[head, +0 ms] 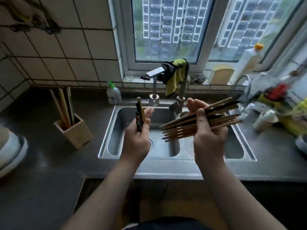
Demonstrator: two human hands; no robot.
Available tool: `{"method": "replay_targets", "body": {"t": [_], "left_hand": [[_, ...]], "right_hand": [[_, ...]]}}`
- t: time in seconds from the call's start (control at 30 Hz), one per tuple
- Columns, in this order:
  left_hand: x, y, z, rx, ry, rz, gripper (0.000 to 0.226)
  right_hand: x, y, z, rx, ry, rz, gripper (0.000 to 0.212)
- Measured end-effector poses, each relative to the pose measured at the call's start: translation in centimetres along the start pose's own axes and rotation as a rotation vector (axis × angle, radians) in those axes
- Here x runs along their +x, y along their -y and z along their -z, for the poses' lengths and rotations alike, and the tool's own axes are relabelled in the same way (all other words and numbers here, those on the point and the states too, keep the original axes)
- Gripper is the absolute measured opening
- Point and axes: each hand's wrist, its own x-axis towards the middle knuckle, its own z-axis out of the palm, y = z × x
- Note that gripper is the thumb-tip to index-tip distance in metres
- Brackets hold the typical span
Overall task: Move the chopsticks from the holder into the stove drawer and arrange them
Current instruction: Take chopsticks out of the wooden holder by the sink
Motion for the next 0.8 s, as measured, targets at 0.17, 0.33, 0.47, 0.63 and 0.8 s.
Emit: {"method": "replay_targets", "body": {"t": [0.17, 0.33, 0.47, 0.63, 0.8], "left_hand": [[-7.6, -0.6, -8.6, 0.004, 0.233, 0.062, 0.032], [-15.3, -0.8, -16.6, 0.002, 0.453, 0.119, 0.033], [-20.5, -1.5, -22.1, 0.027, 0.656, 0.133, 0.039], [-26.7, -2.1, -29.2, 0.037, 0.898, 0.150, 0.031], [-33.6, -3.8, -36.5, -0.003, 1.176, 0.244, 0.035]], "right_hand": [[-5.2, 4.2, 11.9, -0.168, -0.145, 0.020, 0.022], [-10.9, 7.3, 22.1, -0.225, -0.351, 0.069, 0.024], [-15.7, 9.8, 29.0, -0.291, -0.505, 0.091, 0.025], [-21.7, 12.5, 36.5, -0.411, -0.740, 0.082, 0.025], [-27.5, 15.0, 43.1, -0.530, -0.991, 0.111, 0.024]]}}
